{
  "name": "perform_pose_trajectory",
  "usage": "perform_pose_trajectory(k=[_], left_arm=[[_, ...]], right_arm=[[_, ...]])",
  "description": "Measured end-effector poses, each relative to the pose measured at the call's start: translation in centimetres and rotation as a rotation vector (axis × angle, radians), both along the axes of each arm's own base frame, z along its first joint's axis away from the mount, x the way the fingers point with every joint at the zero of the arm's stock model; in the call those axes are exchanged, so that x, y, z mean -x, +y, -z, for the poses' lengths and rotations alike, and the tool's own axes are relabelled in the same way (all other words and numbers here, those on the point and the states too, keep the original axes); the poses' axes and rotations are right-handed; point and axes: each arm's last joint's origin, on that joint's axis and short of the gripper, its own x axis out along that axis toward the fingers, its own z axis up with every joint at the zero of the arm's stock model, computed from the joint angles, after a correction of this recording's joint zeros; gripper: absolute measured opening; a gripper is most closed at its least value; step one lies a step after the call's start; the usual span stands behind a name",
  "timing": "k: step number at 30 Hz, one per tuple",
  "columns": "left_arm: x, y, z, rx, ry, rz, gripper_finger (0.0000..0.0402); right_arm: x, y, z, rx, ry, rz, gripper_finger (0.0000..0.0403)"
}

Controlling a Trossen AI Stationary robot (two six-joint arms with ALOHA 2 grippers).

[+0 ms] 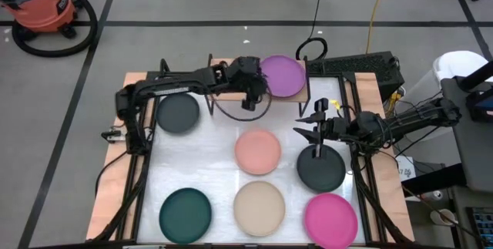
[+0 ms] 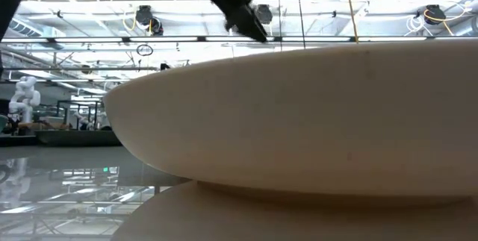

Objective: Place and stack plates onto a shelf
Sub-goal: Stack the light orange plate on top of the violet plate on the shelf

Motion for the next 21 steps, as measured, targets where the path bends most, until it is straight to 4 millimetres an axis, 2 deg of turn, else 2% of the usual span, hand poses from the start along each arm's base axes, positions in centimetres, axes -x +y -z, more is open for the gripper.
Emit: perform_pose_trajectory(k=[2, 7, 9, 11, 15, 21], left_arm=[[1.3, -0.8, -2.1, 0.008, -0.059, -0.015, 0.0242], [6.1, -3.0, -7.6, 0.134, -0.219, -0.048, 0.0243], [8.2, -4.1, -8.9, 0.187, -0.282, -0.026, 0.0243], [9.8, -5.2, -9.4, 0.209, -0.341, -0.003, 0.0243], [13.0, -7.5, -7.8, 0.242, -0.399, 0.047, 0.0243], [17.1, -10.4, -2.9, 0.315, -0.546, 0.131, 0.0243]], right_arm=[[0.0, 0.0, 0.2, -0.015, 0.018, -0.006, 0.0105], [-0.1, 0.0, 0.5, -0.034, 0.049, -0.013, 0.0105], [-0.2, 0.0, 0.6, -0.035, 0.062, -0.014, 0.0105], [-0.2, 0.0, 0.7, -0.054, 0.071, -0.019, 0.0105], [-0.7, 0.0, 1.2, -0.135, 0.099, 0.011, 0.0105], [-1.9, 0.0, 1.0, -0.119, 0.232, 0.089, 0.0105]])
